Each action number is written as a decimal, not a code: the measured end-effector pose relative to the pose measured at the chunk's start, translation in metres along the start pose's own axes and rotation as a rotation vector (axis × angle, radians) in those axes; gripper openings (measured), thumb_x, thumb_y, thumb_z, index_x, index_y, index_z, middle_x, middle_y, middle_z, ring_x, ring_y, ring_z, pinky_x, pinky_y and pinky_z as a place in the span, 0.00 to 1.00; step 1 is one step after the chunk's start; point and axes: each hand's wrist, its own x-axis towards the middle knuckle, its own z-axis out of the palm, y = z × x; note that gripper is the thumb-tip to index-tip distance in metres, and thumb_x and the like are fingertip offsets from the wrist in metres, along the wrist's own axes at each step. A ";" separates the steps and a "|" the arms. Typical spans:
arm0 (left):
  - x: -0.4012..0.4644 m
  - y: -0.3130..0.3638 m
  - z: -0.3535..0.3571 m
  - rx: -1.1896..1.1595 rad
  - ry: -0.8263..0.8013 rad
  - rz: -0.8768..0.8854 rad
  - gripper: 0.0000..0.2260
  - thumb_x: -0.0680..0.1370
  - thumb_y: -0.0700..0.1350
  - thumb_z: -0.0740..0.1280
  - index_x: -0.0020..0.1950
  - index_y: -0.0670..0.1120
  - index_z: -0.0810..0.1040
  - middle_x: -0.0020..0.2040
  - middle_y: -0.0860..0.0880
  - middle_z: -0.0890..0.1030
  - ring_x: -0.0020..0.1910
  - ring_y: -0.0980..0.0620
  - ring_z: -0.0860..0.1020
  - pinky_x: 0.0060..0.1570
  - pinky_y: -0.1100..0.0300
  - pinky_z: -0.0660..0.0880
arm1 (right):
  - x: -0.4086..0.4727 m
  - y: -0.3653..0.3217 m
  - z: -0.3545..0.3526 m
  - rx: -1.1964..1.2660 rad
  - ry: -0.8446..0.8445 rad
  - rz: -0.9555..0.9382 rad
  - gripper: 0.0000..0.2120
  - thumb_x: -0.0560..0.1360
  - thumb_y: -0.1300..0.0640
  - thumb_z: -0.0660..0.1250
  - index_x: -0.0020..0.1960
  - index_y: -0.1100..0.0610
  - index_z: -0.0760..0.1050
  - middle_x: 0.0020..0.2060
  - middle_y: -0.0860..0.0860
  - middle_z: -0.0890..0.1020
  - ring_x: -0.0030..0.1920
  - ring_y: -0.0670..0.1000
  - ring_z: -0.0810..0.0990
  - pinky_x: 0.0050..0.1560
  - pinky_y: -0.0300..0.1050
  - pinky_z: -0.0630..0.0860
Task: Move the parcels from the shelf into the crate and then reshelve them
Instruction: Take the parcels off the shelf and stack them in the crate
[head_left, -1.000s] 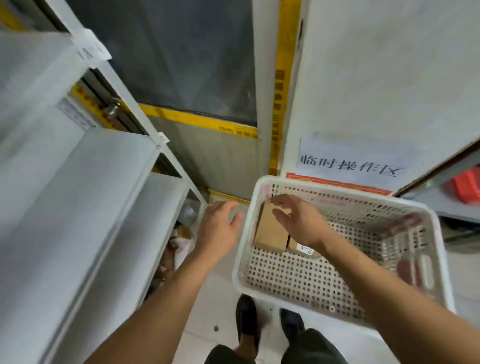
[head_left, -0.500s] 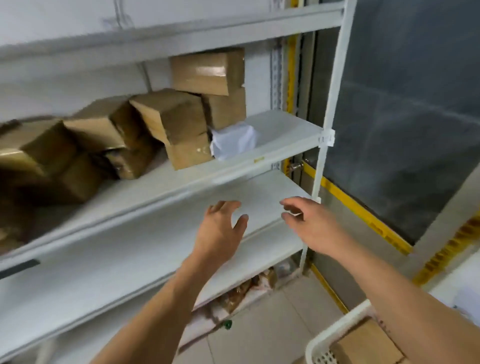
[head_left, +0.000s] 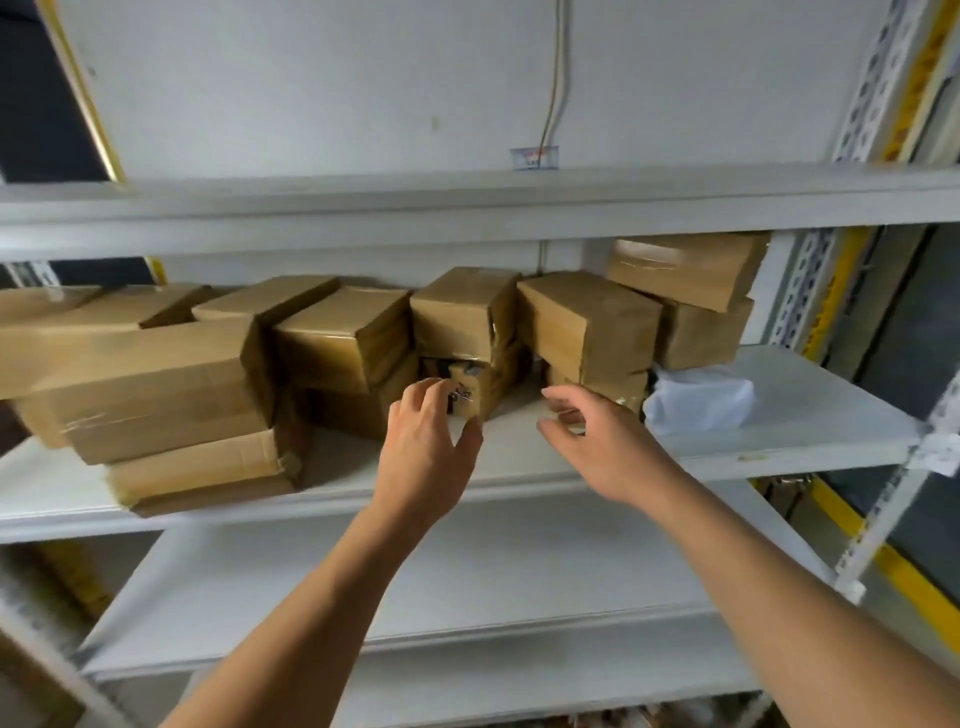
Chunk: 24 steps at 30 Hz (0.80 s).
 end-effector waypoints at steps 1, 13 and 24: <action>0.007 -0.013 -0.009 0.027 0.042 -0.016 0.25 0.82 0.52 0.69 0.77 0.44 0.71 0.75 0.44 0.72 0.72 0.42 0.69 0.70 0.50 0.69 | 0.013 -0.011 0.013 0.017 -0.015 -0.013 0.21 0.82 0.47 0.69 0.74 0.47 0.74 0.65 0.44 0.81 0.65 0.46 0.79 0.65 0.44 0.75; 0.027 -0.133 -0.102 0.292 0.368 -0.072 0.26 0.81 0.53 0.68 0.76 0.43 0.71 0.76 0.39 0.68 0.73 0.39 0.66 0.70 0.45 0.70 | 0.102 -0.123 0.156 0.232 -0.268 -0.206 0.25 0.83 0.44 0.67 0.78 0.44 0.68 0.71 0.43 0.75 0.70 0.44 0.74 0.62 0.43 0.75; 0.003 -0.211 -0.173 0.257 0.524 -0.487 0.39 0.80 0.59 0.69 0.84 0.46 0.56 0.83 0.42 0.59 0.81 0.42 0.57 0.81 0.43 0.56 | 0.105 -0.193 0.224 0.330 -0.421 -0.196 0.37 0.84 0.42 0.66 0.86 0.47 0.52 0.82 0.50 0.64 0.80 0.55 0.65 0.68 0.46 0.67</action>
